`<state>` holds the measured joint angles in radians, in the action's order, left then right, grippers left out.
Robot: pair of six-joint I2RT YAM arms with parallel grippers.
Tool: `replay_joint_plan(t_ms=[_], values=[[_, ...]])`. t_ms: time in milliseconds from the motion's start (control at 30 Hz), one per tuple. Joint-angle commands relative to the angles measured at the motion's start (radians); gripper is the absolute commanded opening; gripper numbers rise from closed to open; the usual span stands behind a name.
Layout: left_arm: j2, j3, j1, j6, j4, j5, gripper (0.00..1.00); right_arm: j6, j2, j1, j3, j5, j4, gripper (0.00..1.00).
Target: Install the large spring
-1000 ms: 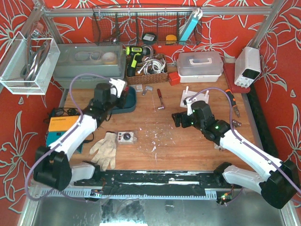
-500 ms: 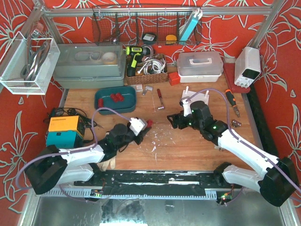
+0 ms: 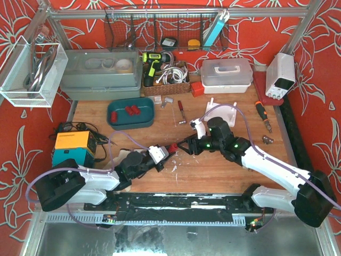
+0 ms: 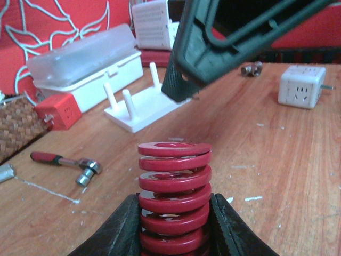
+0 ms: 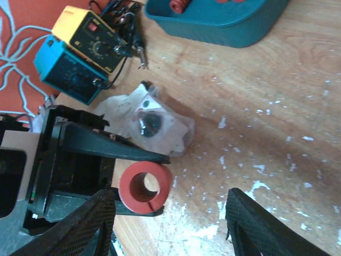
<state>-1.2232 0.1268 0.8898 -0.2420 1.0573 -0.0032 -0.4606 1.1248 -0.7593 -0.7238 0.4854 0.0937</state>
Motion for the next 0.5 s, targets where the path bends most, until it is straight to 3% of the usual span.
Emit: replay_joint_plan(t_ms=[0,333,467], values=[[0.010,0.007,0.010,-0.010,0.124,0.009,0.00,-0.016,0.028,-0.026,-0.037,0.054,-0.033,0.60],[0.034,0.007,0.020,-0.024,0.112,0.018,0.00,0.000,0.165,-0.109,-0.085,0.085,-0.060,0.59],[0.041,0.008,0.023,-0.030,0.106,0.016,0.00,-0.003,0.182,-0.135,-0.081,0.069,-0.088,0.47]])
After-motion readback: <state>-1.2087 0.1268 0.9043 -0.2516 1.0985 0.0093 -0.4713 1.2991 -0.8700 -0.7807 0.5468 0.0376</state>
